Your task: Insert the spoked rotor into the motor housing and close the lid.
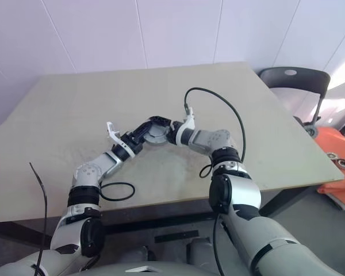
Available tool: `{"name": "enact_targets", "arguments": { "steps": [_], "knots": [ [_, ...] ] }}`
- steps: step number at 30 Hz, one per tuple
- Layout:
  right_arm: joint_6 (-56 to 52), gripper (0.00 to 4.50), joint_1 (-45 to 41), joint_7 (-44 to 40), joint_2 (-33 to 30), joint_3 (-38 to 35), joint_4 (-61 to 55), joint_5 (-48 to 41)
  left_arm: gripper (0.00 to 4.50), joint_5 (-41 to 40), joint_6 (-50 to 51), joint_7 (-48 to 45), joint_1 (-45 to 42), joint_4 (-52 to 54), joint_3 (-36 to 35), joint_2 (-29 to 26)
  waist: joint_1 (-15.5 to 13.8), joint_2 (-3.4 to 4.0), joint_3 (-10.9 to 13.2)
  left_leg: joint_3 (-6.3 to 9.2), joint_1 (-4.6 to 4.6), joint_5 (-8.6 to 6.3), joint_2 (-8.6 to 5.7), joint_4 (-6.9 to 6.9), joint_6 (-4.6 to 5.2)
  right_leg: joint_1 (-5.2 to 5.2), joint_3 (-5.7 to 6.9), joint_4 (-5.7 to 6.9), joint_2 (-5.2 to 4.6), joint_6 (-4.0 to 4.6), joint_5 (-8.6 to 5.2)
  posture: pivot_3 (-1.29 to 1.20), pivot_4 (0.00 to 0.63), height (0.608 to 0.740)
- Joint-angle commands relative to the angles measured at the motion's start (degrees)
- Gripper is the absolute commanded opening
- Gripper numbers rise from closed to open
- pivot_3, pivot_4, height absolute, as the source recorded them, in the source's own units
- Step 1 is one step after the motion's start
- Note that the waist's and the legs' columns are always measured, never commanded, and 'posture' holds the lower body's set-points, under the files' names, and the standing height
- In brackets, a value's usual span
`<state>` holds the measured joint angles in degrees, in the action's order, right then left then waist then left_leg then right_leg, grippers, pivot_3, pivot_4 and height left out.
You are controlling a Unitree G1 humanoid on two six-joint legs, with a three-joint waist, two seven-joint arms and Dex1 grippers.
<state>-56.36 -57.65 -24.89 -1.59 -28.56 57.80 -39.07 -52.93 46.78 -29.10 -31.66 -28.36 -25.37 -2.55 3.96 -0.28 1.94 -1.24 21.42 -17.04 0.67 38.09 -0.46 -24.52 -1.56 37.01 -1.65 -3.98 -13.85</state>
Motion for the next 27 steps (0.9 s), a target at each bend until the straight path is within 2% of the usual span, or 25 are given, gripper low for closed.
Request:
{"name": "enact_targets", "arguments": {
  "steps": [1,20,27],
  "knots": [
    [0.02,4.05,-1.03,-0.15,0.01,-0.66,-1.6,-1.17,2.51,-0.98,-0.67,-0.67,-1.4,2.95,-0.1,-0.11,0.01,0.0,0.0,0.0,0.0,0.0,0.0,0.0,0.0,0.0,0.0,0.0,0.0,0.0,0.0,0.0,0.0,0.74],
    [2.1,4.05,-1.6,-0.81,-0.79,-1.2,0.05,-0.66,2.51,-5.76,-3.06,2.04,0.32,8.32,-8.32,-3.5,-0.03,0.0,0.0,0.0,0.03,0.0,0.0,0.0,0.0,0.0,-0.01,-0.02,-0.04,0.0,0.0,0.0,0.0,0.74],
    [3.55,4.05,-2.28,-0.88,-0.39,-0.73,1.55,-0.03,2.51,-6.77,-6.46,2.86,-0.45,7.89,-12.74,-8.61,0.16,-0.01,0.0,0.01,-0.03,0.0,0.06,-0.01,0.0,0.0,-0.04,0.03,0.03,0.0,0.0,0.0,0.0,0.74]
  ]
}}
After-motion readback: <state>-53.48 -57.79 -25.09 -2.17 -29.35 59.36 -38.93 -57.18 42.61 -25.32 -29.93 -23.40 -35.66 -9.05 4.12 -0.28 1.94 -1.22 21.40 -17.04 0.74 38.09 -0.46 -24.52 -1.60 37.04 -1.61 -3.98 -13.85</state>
